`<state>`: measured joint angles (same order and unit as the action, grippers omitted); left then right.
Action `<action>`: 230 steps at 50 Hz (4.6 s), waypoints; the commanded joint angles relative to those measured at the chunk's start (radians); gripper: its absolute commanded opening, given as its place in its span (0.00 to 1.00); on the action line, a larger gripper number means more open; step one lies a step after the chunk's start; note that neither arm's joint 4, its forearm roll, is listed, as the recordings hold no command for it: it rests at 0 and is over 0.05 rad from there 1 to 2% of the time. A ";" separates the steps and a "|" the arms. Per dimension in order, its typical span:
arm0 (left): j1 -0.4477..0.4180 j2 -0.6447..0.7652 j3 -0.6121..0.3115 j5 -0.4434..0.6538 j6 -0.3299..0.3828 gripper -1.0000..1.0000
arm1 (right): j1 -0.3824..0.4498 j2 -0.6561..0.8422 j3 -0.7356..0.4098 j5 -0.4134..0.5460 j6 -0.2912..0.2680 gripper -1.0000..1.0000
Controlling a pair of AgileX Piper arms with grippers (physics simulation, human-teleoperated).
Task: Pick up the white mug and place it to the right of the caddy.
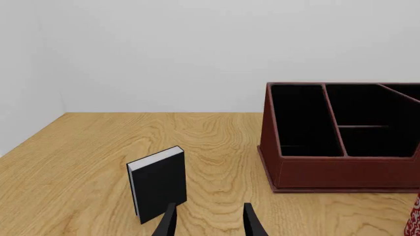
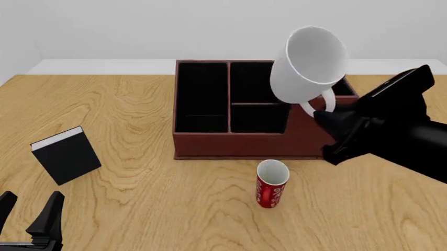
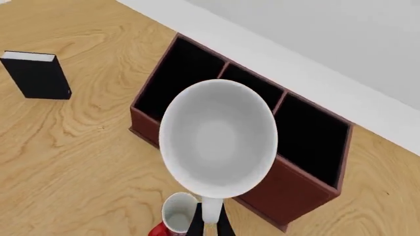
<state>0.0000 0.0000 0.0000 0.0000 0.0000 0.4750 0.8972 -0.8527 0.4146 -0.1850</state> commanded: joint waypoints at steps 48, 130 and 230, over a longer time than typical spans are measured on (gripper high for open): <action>0.000 0.000 0.000 0.000 0.000 1.00 | -0.539 -0.137 -0.023 0.086 0.057 0.00; 0.000 0.000 0.000 0.000 0.000 1.00 | -0.666 0.455 -0.188 -0.083 0.183 0.00; 0.000 0.000 0.000 0.000 0.000 1.00 | -0.693 0.763 -0.208 -0.141 0.251 0.00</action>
<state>0.0000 0.0000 0.0000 0.0000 0.0000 -0.2065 1.6498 -1.0586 0.2770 0.0646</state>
